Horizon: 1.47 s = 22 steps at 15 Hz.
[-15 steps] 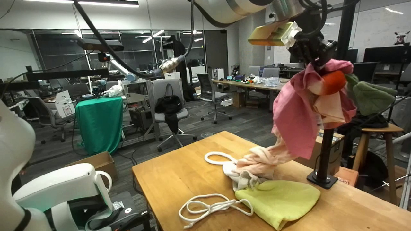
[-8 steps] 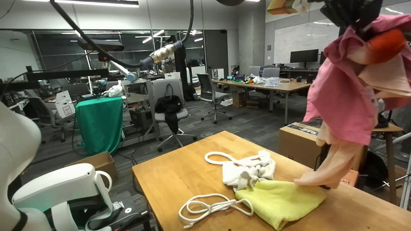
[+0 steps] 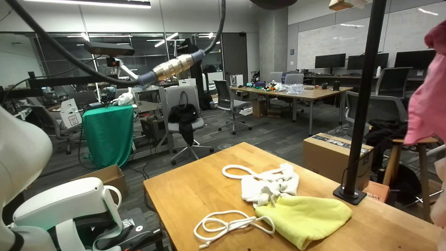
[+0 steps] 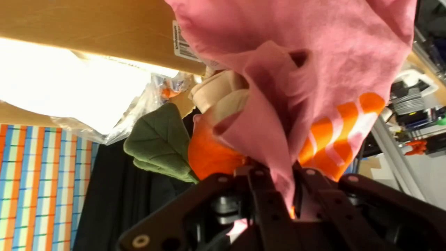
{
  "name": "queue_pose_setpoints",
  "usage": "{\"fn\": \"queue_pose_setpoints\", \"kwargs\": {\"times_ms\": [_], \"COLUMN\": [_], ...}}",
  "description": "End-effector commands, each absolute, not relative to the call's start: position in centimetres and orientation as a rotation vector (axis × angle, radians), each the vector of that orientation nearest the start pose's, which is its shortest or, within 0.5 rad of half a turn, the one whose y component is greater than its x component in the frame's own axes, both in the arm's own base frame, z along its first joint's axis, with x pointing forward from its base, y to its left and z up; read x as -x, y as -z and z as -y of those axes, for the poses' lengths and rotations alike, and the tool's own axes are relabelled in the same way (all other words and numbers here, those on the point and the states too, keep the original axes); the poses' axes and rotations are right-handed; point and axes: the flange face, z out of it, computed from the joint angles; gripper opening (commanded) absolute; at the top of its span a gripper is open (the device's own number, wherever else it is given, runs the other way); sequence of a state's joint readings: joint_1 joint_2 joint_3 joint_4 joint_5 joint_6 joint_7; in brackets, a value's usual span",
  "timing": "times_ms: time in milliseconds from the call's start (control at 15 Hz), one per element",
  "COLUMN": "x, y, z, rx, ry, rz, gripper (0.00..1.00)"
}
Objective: Separate the objects on the table.
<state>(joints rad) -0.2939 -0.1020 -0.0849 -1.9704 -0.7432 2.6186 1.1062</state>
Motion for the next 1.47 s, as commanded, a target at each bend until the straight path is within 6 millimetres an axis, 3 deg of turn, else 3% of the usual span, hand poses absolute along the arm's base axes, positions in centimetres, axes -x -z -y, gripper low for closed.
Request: {"fn": "queue_pose_setpoints", "kwargs": {"times_ms": [0,467,533,600,733,1200,1400], "x": [-54.5,-54.8,-54.8,-54.8,-54.8,-55.0,-55.6], "y": [-59.8,-55.0,-54.6,-54.3,-53.8,-53.1,-51.4], "z": [21.7,22.9,23.1,23.3,23.5,23.0,21.9], "rx": [2.709,2.905,2.924,2.938,2.967,3.041,3.110], "ry": [1.556,1.427,1.400,1.382,1.342,1.277,1.191], "rz": [-1.592,-1.670,-1.678,-1.689,-1.698,-1.673,-1.583], "gripper": [0.06,0.06,0.19,0.40,0.44,0.95,1.00]}}
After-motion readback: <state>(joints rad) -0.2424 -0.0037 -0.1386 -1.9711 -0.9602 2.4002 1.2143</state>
